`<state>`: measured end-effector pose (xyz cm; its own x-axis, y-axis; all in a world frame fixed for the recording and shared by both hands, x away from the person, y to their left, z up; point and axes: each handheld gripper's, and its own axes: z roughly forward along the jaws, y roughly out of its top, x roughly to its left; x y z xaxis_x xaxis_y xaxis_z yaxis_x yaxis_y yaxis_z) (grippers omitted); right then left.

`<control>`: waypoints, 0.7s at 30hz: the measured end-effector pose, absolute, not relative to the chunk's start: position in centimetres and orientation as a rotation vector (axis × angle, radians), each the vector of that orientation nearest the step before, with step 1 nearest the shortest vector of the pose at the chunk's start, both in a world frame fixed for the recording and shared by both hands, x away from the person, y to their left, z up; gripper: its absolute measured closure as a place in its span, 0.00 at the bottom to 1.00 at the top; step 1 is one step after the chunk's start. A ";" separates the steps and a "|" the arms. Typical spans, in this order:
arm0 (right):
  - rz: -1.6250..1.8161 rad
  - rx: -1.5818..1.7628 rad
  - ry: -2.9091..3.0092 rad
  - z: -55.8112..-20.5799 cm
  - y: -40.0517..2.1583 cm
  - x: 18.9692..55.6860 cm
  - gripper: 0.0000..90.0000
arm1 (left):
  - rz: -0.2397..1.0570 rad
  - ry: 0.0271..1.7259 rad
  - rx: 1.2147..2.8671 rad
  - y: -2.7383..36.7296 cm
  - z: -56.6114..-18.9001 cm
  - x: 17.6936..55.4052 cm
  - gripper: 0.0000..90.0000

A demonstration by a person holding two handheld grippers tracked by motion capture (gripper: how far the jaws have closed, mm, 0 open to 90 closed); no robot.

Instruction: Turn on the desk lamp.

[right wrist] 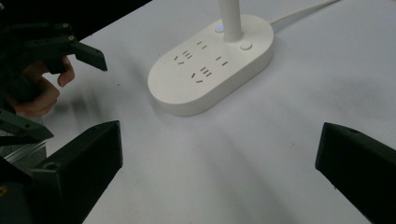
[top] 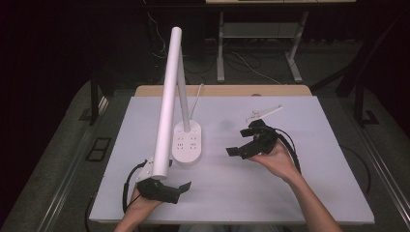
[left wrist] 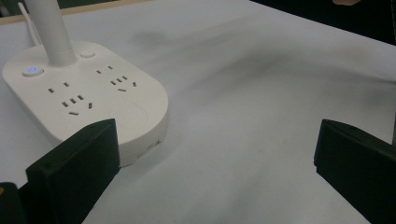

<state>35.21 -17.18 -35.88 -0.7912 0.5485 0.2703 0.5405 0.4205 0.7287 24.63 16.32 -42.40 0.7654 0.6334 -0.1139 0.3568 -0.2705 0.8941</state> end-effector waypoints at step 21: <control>1.382 1.055 2.622 -35.5 -13.8 38.6 0.00 | 0.320 0.753 1.881 16.4 -42.3 24.5 0.00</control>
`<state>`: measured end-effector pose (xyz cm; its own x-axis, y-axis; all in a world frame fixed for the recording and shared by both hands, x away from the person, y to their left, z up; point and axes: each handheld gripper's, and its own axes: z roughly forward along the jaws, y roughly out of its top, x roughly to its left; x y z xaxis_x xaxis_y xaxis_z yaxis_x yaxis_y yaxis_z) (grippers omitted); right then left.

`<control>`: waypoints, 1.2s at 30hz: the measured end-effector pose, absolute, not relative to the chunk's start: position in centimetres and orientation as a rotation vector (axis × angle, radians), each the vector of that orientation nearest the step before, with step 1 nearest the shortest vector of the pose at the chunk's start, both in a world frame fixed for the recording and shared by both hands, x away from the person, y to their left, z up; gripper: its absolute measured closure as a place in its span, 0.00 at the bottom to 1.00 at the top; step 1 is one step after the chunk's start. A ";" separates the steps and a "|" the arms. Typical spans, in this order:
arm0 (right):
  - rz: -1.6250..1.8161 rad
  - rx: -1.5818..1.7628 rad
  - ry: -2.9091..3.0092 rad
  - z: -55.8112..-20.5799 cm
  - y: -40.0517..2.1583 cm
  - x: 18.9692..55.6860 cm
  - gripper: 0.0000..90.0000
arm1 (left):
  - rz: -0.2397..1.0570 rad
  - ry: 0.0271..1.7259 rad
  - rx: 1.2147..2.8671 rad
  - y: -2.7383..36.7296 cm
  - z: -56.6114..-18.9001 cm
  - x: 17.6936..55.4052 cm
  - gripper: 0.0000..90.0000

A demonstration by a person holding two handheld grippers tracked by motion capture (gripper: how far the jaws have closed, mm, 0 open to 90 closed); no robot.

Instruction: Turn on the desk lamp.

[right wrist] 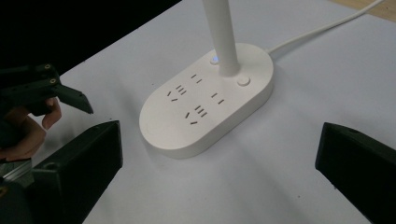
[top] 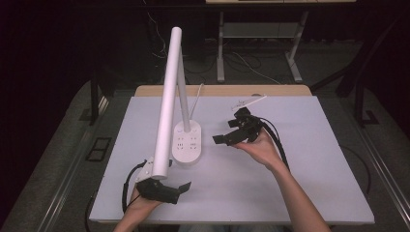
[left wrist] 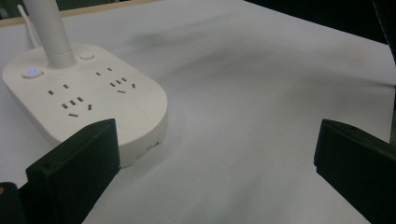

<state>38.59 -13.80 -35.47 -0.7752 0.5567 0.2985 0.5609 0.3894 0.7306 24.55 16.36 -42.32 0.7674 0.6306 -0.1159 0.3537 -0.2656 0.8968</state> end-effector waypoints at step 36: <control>-1.376 -1.195 -2.520 -38.0 -10.6 44.2 0.25 | 0.328 0.746 1.878 16.6 -42.2 24.6 0.00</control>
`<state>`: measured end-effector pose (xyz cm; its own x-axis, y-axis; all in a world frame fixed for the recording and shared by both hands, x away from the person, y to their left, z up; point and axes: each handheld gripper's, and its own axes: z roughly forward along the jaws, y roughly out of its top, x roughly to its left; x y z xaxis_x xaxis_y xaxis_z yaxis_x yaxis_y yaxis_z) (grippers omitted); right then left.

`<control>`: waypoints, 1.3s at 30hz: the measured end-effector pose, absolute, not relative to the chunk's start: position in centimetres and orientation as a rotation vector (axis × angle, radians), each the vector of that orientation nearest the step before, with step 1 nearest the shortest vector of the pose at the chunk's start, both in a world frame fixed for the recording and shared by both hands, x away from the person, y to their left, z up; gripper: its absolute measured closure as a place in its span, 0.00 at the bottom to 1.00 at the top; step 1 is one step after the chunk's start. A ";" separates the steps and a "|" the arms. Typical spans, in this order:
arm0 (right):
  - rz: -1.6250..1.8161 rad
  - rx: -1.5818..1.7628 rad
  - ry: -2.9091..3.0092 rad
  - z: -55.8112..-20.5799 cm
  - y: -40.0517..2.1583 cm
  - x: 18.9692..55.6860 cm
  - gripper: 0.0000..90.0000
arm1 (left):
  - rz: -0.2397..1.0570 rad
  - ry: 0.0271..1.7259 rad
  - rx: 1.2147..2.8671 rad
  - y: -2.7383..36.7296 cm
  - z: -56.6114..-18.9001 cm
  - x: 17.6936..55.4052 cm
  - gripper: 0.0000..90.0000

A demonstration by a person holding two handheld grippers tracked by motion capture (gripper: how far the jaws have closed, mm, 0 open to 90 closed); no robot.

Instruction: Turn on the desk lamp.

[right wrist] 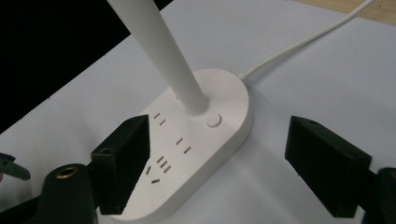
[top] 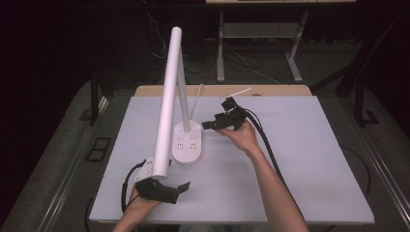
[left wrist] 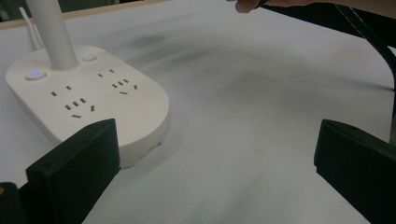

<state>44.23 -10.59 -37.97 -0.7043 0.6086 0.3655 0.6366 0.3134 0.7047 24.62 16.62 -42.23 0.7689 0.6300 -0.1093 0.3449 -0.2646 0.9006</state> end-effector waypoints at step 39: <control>-1.367 -1.213 -2.414 -41.9 -7.3 47.0 0.99 | 0.323 0.752 1.873 16.7 -42.2 24.6 0.00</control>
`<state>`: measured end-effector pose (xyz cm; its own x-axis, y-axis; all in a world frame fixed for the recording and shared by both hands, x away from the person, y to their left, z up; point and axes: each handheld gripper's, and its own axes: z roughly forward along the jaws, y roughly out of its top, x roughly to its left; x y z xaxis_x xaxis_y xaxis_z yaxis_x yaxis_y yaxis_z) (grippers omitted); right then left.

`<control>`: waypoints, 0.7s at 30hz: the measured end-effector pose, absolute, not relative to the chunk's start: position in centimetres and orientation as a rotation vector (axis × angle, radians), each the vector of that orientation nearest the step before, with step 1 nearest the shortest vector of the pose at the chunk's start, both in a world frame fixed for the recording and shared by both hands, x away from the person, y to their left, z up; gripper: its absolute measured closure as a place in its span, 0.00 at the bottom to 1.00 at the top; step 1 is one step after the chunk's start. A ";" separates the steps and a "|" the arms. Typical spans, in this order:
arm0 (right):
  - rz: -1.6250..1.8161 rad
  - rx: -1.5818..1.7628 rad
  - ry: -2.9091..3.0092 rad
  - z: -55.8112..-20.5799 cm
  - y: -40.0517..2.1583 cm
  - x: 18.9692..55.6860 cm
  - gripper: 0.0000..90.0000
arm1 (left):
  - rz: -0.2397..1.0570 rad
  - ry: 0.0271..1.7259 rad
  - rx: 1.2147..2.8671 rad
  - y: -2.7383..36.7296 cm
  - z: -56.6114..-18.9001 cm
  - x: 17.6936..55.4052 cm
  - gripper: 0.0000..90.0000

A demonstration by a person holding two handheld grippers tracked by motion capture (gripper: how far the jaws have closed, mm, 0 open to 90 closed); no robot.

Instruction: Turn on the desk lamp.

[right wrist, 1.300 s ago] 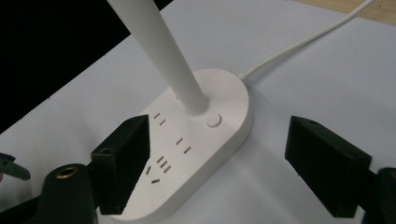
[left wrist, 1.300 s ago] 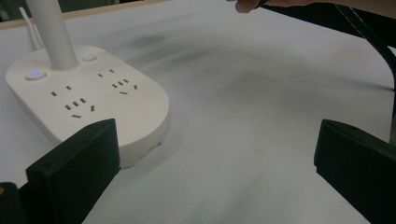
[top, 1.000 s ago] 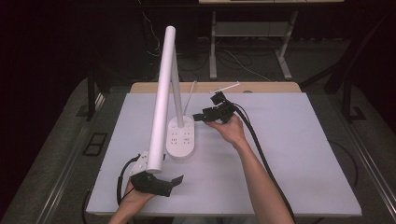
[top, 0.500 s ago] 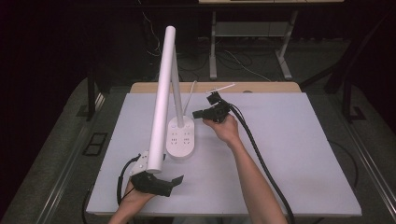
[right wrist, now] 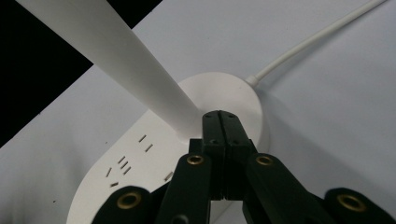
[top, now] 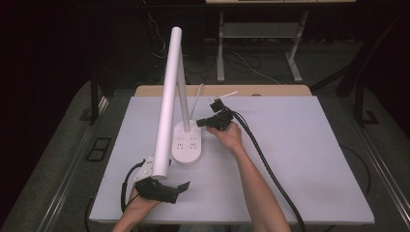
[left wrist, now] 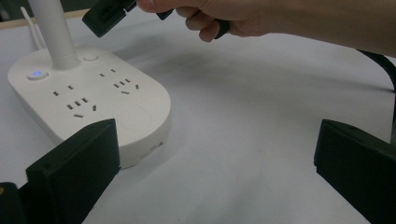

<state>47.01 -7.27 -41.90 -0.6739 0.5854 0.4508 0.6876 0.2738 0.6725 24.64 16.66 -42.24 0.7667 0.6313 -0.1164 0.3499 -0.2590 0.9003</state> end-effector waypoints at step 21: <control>-1.375 -1.177 -2.439 -43.5 -5.8 46.9 0.99 | 0.323 0.748 1.870 16.7 -42.1 24.5 0.00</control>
<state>46.89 -5.82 -43.46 -0.6951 0.5733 0.4338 0.6679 0.2917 0.6848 24.51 16.67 -42.13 0.7683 0.6294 -0.1165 0.3470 -0.2566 0.9021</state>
